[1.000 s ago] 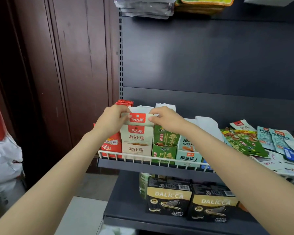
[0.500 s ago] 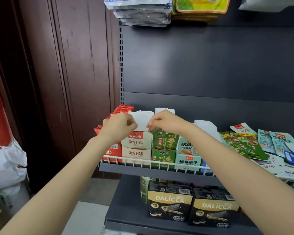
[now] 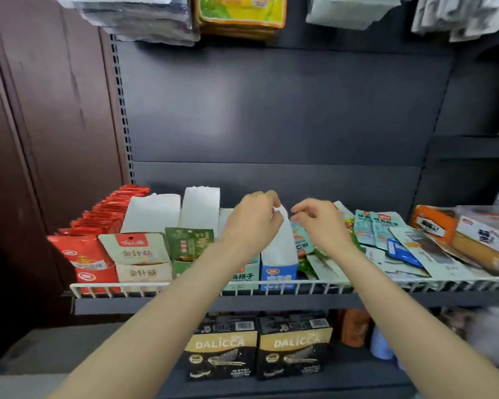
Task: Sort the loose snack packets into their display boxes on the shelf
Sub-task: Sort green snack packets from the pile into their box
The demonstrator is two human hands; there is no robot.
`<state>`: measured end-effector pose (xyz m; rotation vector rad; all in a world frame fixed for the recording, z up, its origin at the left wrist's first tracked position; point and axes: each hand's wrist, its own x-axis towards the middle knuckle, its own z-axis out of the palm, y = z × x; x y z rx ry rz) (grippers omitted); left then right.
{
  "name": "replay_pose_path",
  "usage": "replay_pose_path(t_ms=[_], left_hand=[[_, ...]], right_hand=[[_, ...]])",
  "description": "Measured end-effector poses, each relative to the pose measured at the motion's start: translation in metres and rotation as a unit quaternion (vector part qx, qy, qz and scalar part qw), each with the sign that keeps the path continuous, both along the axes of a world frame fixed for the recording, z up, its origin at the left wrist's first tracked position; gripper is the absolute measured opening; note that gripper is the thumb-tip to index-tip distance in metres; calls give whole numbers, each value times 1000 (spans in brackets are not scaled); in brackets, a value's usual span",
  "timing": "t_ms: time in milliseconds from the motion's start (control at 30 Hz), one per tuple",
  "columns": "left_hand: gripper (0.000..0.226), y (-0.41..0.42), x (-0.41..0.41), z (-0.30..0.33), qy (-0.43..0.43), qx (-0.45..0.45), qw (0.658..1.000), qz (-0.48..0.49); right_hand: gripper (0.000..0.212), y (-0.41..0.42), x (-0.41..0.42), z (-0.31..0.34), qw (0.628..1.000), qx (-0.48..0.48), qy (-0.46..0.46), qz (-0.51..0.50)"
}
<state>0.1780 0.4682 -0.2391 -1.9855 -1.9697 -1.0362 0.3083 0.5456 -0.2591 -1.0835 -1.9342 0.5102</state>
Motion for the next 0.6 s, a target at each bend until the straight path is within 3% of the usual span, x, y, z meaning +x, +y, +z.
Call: replay_pose_path(t_ms=[133,233,333,433,533,600], left_hand=[[27,48,65,-16,3,-56,998,-37],[32,80,96,-34,-3,-150,988,-26],[32,112,108,-54,17,-229,973,-21],[26,128,108,-67,13,-290,957,-22],[15,131,106,-75,-6,-304,953,-17],[11,131,104,-80,-31,-282,959,-20]], right_hand=[[26,45,50,-37,995,-44,-68,-58],[31,71,70,-58,986,-73,-122,-86],[20,89,78,-72,979,-70,-161,-101],[44,102,79,-78,973,-77,-183,-121],[44,115,77,-83,969,-97,-181,-138],[39,119,77,-83,981,-107,-110,-120]])
